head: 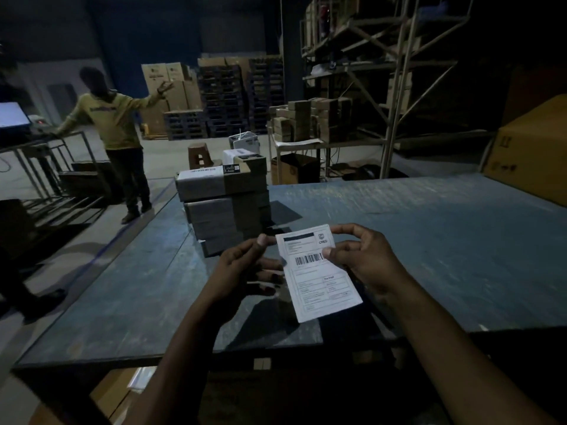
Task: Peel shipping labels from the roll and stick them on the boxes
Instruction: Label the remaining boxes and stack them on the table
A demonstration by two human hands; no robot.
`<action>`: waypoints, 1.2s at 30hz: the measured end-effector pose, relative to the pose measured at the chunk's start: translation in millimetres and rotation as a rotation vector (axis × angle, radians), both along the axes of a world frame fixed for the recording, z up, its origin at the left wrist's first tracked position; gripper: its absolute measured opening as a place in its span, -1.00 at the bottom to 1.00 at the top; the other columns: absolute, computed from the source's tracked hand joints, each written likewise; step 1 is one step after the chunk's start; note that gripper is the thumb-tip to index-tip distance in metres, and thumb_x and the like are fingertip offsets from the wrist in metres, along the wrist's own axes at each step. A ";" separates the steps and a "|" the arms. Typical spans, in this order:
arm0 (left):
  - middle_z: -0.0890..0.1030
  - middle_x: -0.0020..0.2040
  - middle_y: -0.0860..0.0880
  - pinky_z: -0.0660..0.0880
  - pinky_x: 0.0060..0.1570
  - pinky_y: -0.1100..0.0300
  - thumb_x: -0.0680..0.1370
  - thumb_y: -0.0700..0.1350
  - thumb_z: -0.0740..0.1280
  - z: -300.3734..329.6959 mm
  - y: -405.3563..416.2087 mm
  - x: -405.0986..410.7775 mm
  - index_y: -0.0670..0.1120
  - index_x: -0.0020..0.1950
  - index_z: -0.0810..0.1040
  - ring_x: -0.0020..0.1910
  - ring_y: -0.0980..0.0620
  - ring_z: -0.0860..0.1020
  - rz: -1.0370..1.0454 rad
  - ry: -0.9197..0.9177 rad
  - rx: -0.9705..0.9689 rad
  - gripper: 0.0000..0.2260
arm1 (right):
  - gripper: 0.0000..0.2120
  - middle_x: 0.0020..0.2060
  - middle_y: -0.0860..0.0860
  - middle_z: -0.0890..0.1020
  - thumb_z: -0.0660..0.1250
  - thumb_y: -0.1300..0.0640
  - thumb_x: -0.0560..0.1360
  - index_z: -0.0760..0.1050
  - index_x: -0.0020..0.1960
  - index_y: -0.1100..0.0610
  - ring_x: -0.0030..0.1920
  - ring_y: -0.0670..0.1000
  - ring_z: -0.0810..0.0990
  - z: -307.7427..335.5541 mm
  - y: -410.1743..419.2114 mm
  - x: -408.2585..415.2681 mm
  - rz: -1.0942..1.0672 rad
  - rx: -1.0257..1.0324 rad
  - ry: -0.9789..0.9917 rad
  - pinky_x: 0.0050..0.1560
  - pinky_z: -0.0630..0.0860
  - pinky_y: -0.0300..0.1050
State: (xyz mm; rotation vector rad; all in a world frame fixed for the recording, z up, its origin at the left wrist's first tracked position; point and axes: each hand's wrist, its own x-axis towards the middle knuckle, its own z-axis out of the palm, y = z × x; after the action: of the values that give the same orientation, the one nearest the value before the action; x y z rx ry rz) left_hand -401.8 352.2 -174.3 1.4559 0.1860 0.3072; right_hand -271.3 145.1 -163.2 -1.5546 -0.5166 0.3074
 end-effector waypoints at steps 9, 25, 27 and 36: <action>0.74 -0.21 -0.21 0.57 -0.35 0.11 0.56 -0.26 0.49 -16.1 -18.9 0.3 -0.15 0.14 0.68 -0.38 -0.06 0.66 0.257 0.038 0.118 -0.83 | -0.48 -0.15 0.13 0.77 0.56 0.31 0.46 0.48 0.34 0.07 -0.14 0.10 0.78 -7.3 15.0 -0.6 0.031 -0.198 -0.001 -0.11 0.69 0.00; 0.74 -0.23 -0.19 0.50 -0.41 0.15 0.55 -0.26 0.51 -25.1 -14.5 6.3 -0.17 0.13 0.69 -0.40 -0.06 0.61 0.328 0.092 0.159 -0.84 | -0.57 -0.23 0.11 0.76 0.54 0.24 0.50 0.47 0.28 0.05 -0.31 0.06 0.73 -7.7 0.2 11.0 -0.064 -0.328 0.015 -0.41 0.54 -0.15; 0.74 -0.24 -0.18 0.50 -0.40 0.14 0.56 -0.24 0.51 -26.2 -15.1 7.0 -0.14 0.13 0.68 -0.39 -0.07 0.63 0.340 0.096 0.184 -0.84 | -0.59 -0.23 0.07 0.76 0.56 0.21 0.47 0.50 0.25 0.01 -0.27 0.07 0.75 -10.4 0.1 13.5 -0.101 -0.361 -0.057 -0.34 0.61 -0.07; 0.74 -0.25 -0.12 0.48 -0.40 0.10 0.55 -0.17 0.53 -37.8 -16.7 18.4 -0.08 0.16 0.67 -0.38 -0.06 0.65 0.351 0.143 0.285 -0.80 | -0.70 -0.13 -0.10 0.75 0.39 0.20 0.49 0.61 0.18 -0.05 -0.09 -0.11 0.71 -26.1 1.2 15.5 -0.106 -0.532 -0.303 0.08 0.68 0.00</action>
State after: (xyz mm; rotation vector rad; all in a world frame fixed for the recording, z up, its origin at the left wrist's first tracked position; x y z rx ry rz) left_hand -383.4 335.5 -212.2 1.7280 0.5345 0.5308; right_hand -255.8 146.3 -189.2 -2.1571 -0.6150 0.1298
